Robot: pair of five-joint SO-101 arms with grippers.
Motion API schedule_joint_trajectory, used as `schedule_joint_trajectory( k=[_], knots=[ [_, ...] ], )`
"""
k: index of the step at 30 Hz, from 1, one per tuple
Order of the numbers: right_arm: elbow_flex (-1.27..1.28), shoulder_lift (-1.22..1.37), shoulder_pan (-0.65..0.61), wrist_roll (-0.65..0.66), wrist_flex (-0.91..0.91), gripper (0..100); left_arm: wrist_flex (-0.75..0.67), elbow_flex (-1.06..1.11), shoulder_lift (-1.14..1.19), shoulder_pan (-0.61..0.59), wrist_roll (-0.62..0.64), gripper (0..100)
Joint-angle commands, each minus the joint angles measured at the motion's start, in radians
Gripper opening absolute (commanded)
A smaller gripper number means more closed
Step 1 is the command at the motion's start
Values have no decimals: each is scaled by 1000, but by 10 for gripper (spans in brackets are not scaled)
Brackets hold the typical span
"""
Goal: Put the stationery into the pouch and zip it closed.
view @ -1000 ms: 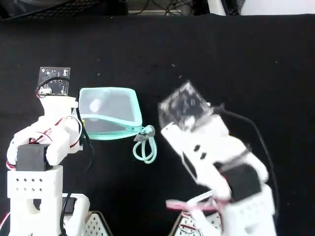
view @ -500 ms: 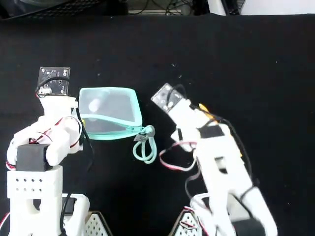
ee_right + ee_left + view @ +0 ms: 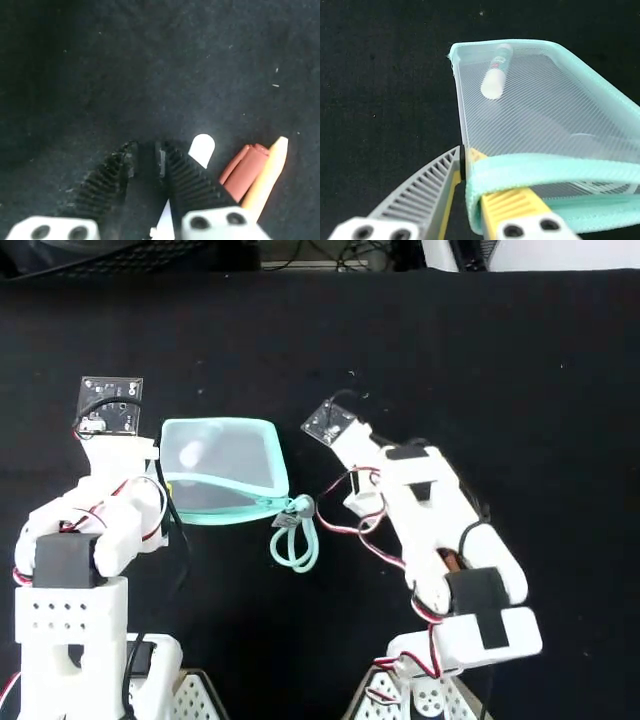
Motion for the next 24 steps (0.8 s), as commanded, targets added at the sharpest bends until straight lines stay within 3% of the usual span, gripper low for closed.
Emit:
schedule_joint_trajectory(
  k=[1, 6, 11, 17, 24],
  knots=[
    [-54, 7, 6, 11, 26, 74, -17, -5, -14, -5, 2, 33],
    [-50, -10, 2, 9, 35, 96, -17, -5, -14, -5, 2, 33],
    [-56, -134, 6, 9, 114, 195, -17, -7, -14, -5, 0, 33],
    [-50, -274, 5, 12, 121, 201, -17, -7, -14, -7, 0, 33],
    [-85, -127, 21, 46, 104, 197, -14, -8, -14, -10, 2, 33]
  ],
)
